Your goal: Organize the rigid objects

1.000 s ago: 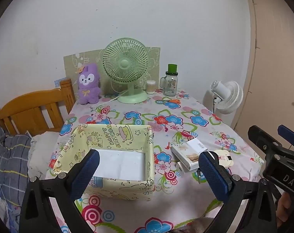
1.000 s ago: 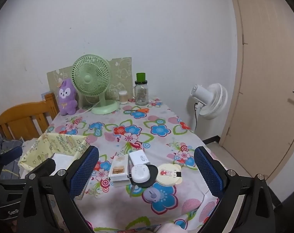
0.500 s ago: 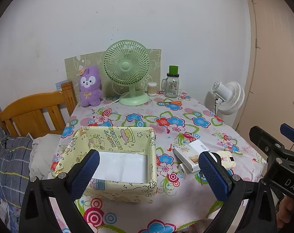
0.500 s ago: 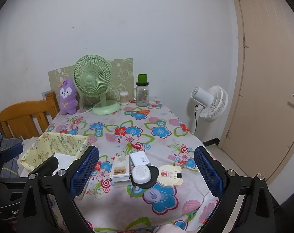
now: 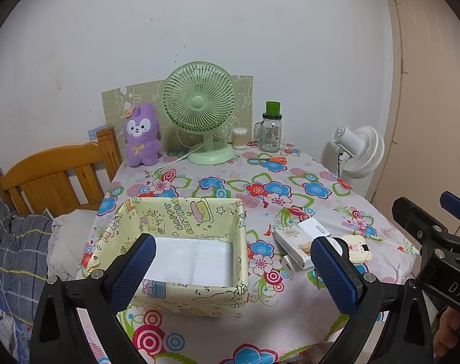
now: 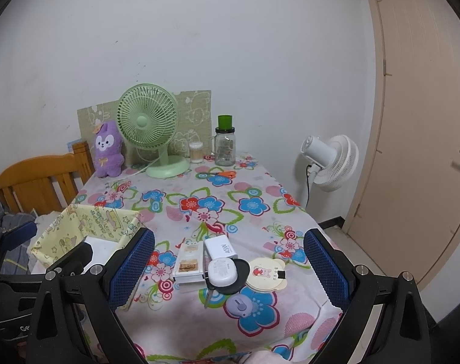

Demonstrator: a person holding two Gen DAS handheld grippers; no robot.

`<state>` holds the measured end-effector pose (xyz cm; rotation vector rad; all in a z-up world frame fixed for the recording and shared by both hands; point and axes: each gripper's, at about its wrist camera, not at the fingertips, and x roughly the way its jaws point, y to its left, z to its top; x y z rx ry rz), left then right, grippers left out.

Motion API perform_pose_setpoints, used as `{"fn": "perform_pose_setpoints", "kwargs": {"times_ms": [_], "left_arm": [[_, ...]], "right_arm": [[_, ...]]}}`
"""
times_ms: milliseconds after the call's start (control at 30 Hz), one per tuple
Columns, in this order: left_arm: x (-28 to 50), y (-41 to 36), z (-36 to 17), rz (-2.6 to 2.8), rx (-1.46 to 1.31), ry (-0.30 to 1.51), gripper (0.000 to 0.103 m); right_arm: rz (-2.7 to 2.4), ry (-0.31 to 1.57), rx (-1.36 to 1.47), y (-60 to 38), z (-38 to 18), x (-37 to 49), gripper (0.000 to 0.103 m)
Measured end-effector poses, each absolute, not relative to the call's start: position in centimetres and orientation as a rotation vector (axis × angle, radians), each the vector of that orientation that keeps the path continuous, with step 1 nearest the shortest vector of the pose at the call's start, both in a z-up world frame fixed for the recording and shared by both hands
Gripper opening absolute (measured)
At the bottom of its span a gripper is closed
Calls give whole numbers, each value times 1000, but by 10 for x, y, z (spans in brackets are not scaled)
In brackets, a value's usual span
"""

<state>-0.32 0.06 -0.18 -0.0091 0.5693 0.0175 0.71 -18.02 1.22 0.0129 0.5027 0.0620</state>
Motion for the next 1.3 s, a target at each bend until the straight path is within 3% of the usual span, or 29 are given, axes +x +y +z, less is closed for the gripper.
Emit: {"fn": "perform_pose_setpoints", "kwargs": {"times_ms": [1300], "left_arm": [[-3, -2, -3, 14, -11, 559, 102]], "right_arm": [[52, 483, -4, -181, 18, 5, 99]]}}
